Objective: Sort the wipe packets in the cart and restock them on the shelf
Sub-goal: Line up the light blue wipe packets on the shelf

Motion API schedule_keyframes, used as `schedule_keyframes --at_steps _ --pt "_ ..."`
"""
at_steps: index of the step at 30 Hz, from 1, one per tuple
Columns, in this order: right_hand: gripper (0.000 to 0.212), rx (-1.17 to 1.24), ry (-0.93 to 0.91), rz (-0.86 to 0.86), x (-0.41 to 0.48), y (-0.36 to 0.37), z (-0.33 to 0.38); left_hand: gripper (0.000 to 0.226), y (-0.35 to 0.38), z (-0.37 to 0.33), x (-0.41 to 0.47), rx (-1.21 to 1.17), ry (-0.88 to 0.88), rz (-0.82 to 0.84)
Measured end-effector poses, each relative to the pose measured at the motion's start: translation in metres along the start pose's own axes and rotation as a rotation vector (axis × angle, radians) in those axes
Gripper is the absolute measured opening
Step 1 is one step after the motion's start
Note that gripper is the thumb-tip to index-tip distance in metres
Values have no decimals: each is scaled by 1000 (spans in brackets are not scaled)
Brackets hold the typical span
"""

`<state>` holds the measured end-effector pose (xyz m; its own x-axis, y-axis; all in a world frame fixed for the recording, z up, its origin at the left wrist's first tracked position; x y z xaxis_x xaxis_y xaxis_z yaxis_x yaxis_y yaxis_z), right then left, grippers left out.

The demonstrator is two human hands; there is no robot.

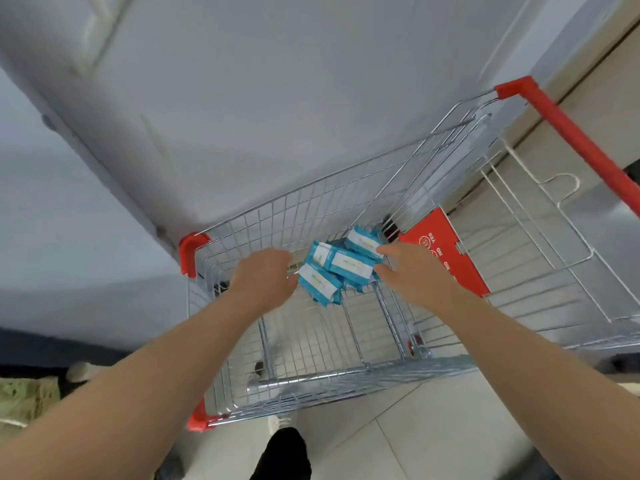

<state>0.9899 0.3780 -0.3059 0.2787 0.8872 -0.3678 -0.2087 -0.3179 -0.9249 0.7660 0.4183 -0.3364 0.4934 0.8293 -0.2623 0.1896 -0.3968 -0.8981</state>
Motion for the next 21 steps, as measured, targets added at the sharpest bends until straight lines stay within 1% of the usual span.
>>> schedule_keyframes --at_steps 5,9,13,15,17,19,21 --pt "40 79 61 70 83 57 -33 28 77 24 85 -152 -97 60" --pt "44 194 103 100 142 109 -53 33 137 36 139 -271 -188 74" --pt "45 229 58 125 197 161 -65 36 195 50 182 -354 -247 87" --pt "46 231 29 137 219 183 -69 48 223 57 201 -318 -254 125" --pt "47 246 13 140 238 201 -73 69 250 64 216 -258 -305 167" --pt "48 260 -9 125 253 216 -76 90 269 69 224 -302 -398 134" --pt "49 257 -37 107 265 228 -78 103 283 73 228 -335 -488 86"
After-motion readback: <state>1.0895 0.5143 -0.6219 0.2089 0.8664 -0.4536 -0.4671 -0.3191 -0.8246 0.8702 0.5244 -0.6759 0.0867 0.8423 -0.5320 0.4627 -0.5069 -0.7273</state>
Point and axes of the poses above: each hand's wrist, its own x-axis towards the middle knuckle, its own y-axis out of the palm, z = x × y, the point moved 1 cm from there along x, towards the middle knuckle, and after that the axes turned 12 degrees about y, right-handed, at the moved point
